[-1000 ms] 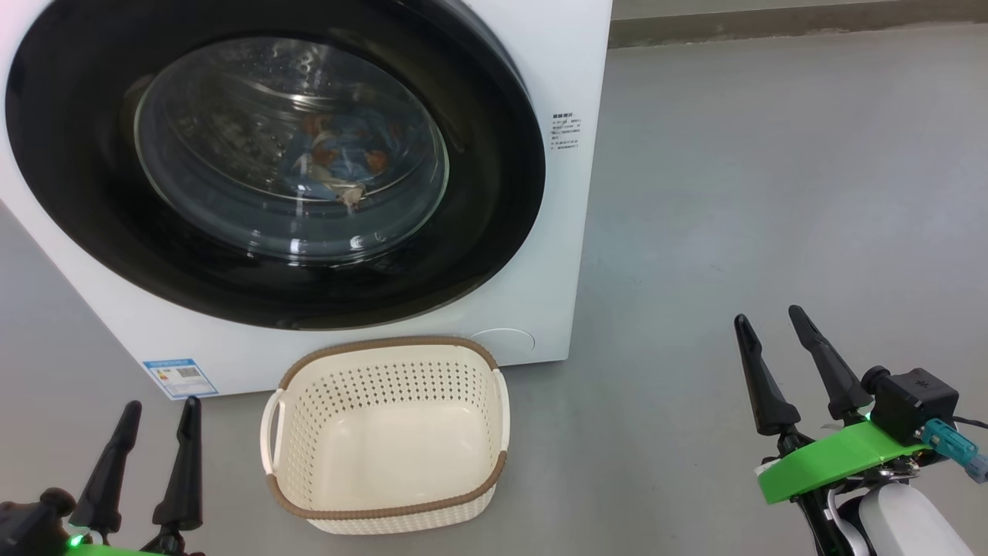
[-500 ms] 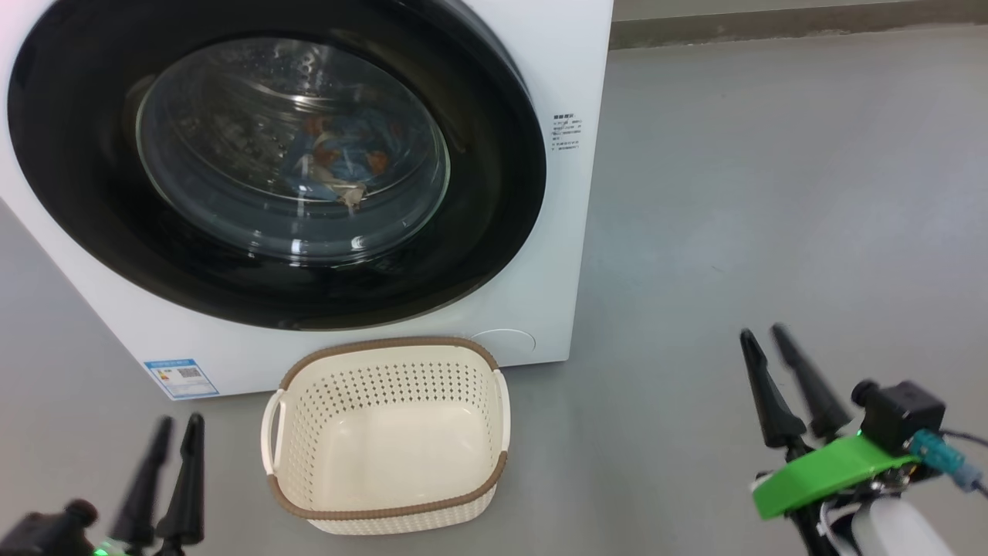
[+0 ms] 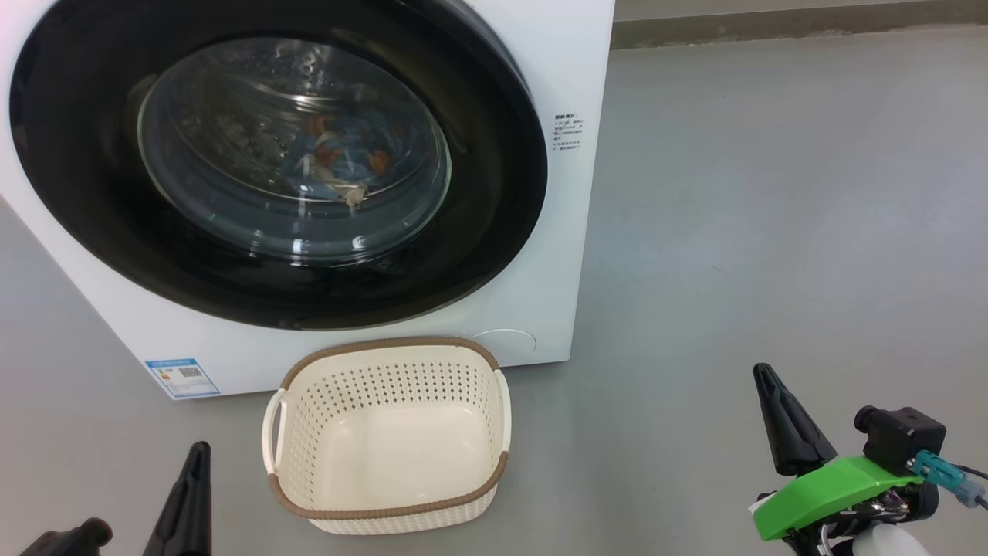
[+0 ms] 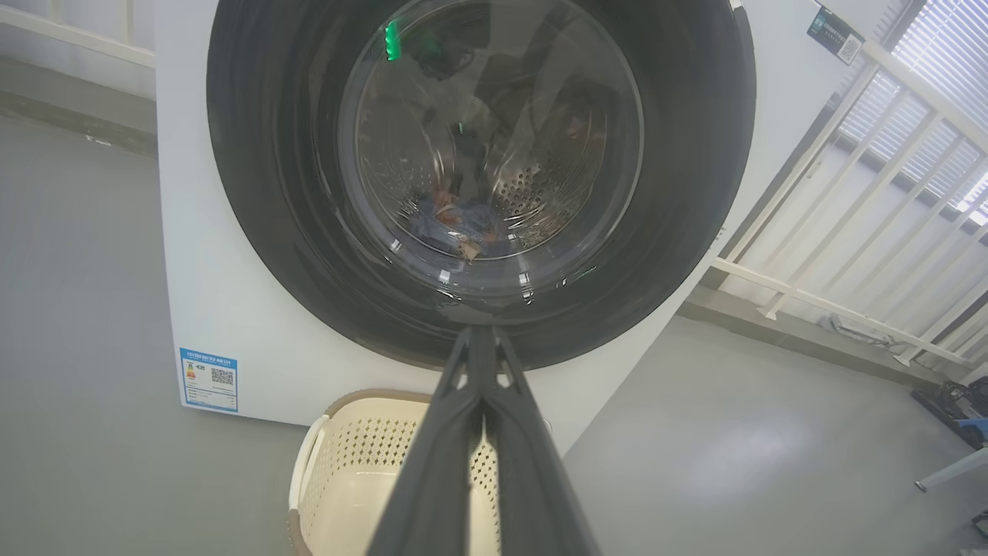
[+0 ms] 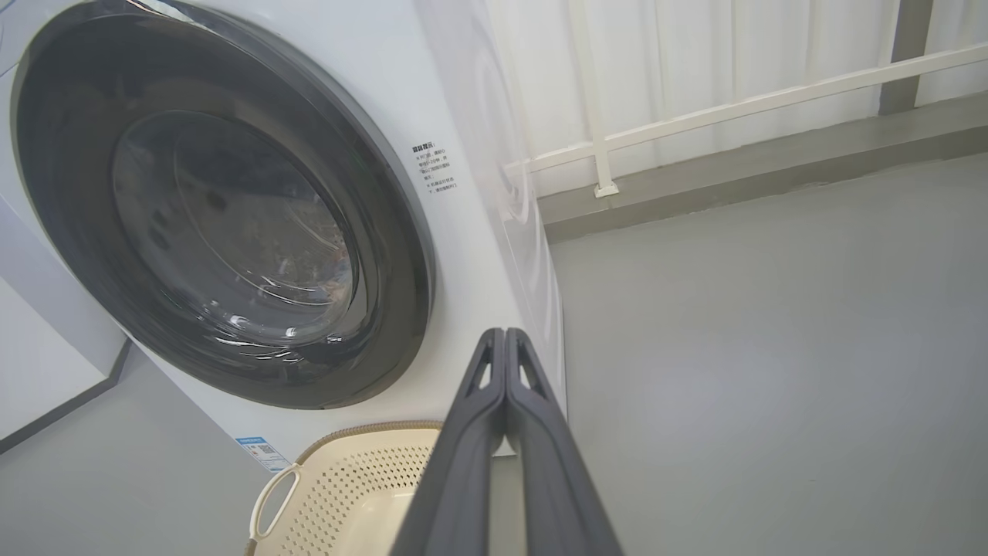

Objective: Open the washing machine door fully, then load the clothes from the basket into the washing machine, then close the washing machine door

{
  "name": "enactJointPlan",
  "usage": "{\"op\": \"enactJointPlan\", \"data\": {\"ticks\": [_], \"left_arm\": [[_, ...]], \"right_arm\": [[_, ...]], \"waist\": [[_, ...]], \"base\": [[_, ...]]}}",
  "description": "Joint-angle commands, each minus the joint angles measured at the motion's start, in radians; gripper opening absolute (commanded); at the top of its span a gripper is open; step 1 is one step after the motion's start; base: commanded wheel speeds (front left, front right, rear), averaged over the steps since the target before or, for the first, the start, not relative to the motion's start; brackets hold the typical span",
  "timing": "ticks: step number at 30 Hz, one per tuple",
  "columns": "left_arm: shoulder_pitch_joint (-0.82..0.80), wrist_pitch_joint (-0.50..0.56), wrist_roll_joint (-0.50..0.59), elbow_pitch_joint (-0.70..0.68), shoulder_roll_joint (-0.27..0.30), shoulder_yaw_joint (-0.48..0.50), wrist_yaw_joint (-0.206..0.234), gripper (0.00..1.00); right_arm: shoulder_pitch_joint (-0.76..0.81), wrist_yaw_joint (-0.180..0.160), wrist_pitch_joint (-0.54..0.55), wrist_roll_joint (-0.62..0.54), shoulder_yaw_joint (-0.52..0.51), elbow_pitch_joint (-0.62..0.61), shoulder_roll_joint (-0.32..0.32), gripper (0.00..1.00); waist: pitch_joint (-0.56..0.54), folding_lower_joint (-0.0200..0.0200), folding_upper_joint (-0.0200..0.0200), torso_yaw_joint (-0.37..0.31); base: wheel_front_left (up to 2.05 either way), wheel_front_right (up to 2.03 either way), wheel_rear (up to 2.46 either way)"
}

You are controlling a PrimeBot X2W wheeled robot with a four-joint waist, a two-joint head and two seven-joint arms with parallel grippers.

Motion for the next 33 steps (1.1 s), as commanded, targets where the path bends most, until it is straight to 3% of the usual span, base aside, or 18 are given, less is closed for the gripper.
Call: {"op": "enactJointPlan", "data": {"ticks": [1, 33], "left_arm": [[-0.029, 0.01, -0.026, -0.018, 0.014, 0.021, 0.0, 0.0], [-0.053, 0.101, -0.269, -0.008, -0.049, 0.083, 0.0, 0.0]], "right_arm": [[-0.029, -0.001, 0.009, 0.031, -0.017, -0.029, -0.005, 0.0], [-0.021, -0.002, 0.099, 0.332, -0.083, -0.046, 0.021, 0.0]], "waist": [[0.0, -0.0002, -0.0001, 0.0], [0.0, -0.0002, -0.0001, 0.006]], "base": [[0.0, 0.0, 0.0], [0.0, 0.0, 0.0]]}}
